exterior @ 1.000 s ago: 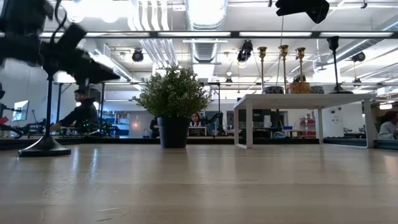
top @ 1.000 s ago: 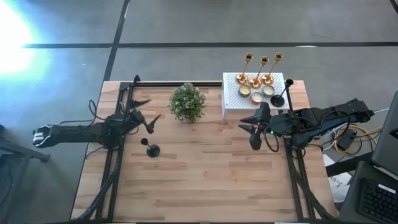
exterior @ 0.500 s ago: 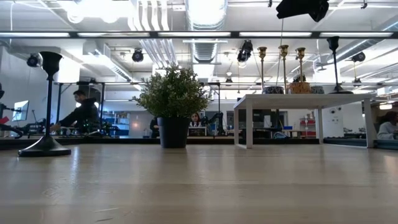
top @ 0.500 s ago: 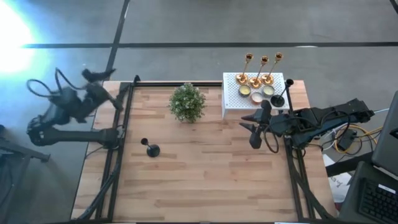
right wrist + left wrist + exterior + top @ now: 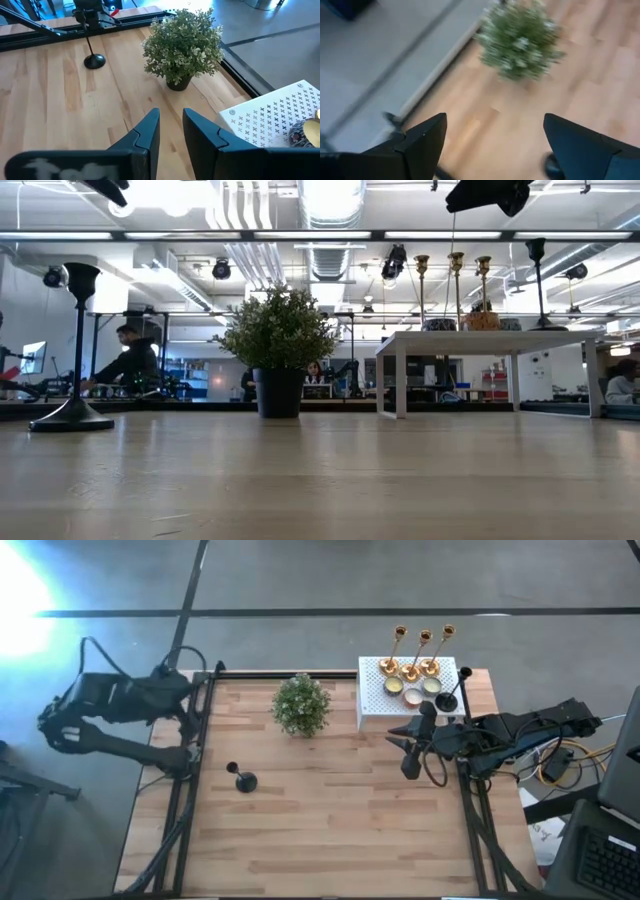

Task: Pick & Place candle stick holders
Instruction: Put the black candle holder on the shelf

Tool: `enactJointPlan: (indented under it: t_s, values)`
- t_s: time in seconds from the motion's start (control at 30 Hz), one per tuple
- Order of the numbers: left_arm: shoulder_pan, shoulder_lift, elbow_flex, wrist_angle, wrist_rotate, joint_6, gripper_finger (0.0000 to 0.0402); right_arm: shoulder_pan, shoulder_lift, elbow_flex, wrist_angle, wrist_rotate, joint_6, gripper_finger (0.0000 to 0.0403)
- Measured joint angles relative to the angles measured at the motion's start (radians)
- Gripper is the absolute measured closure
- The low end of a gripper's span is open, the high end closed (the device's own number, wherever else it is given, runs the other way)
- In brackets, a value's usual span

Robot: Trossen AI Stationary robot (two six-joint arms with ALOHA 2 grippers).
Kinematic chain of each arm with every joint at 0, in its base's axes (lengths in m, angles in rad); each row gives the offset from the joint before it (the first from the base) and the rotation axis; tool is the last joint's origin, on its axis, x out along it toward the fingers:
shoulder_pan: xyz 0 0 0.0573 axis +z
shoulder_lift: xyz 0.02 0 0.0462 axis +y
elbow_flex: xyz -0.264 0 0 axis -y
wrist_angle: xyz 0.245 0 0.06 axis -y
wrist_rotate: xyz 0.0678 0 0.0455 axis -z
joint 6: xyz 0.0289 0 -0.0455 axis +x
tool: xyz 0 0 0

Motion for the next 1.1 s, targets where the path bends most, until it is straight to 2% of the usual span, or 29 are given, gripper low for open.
enactJointPlan:
  t_s: [0.1,0.2,0.5,0.67,0.87,1.1]
  values:
    - [-0.078,0.012,-0.012,-0.007,0.051,-0.114,0.0067,0.0,0.0,-0.008,0.002,0.0,0.003,0.033]
    - [-0.192,0.014,-0.054,-0.016,0.057,-0.254,0.0067,0.0,0.0,-0.025,0.002,0.0,0.009,0.033]
    - [-0.601,0.047,-0.154,-0.063,-0.004,-0.721,0.0067,0.0,0.0,-0.05,0.001,0.0,0.034,0.031]
    - [-0.781,0.096,-0.196,-0.078,-0.028,-0.894,0.0067,0.0,0.0,-0.05,0.001,0.0,0.034,0.0301]
    - [-0.894,0.155,-0.251,-0.078,-0.032,-1.042,0.0067,0.0,0.0,-0.05,0.011,0.024,0.038,0.0299]
    - [-0.949,0.193,-0.35,-0.042,-0.026,-1.122,0.0067,0.0,0.0,-0.05,0.014,0.026,0.038,0.0311]
